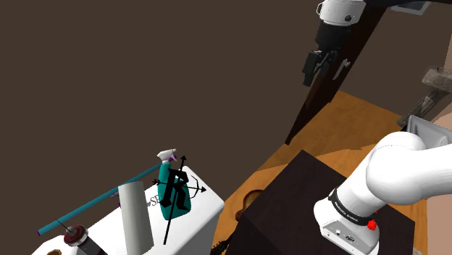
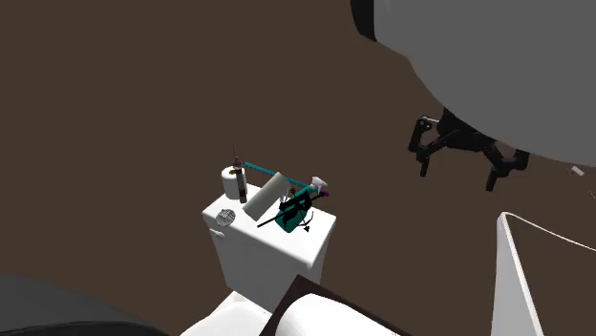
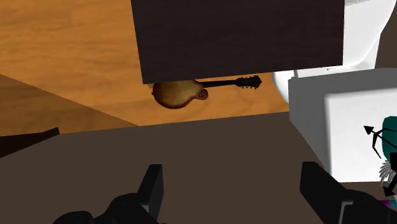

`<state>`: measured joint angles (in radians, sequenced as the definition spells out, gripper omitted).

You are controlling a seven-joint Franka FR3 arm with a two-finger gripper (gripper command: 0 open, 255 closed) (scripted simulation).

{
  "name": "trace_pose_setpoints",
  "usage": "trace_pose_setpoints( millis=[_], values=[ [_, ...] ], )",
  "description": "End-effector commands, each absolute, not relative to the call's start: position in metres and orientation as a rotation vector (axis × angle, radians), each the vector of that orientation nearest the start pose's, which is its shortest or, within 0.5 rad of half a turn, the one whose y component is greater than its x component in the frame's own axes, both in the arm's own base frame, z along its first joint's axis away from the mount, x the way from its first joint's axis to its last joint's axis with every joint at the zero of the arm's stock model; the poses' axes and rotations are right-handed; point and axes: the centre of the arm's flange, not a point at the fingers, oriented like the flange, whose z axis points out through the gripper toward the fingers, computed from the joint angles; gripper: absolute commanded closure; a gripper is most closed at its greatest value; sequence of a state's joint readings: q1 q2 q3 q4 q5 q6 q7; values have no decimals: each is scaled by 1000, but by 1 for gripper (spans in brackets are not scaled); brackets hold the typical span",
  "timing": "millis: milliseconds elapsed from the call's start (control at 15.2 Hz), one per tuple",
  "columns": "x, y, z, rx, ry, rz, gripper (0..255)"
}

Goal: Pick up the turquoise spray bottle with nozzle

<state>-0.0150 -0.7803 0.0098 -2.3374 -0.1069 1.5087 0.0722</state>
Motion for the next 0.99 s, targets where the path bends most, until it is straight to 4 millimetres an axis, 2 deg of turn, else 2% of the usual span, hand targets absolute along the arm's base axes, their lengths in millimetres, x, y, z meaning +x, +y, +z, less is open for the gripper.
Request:
trace_pose_setpoints(
  millis=[0,462,924],
  values=[
    [302,-13,593,-3253,138,73,0],
    [306,55,534,-3235,252,-62,0],
    [320,123,476,-3207,364,-195,0]
  ],
)
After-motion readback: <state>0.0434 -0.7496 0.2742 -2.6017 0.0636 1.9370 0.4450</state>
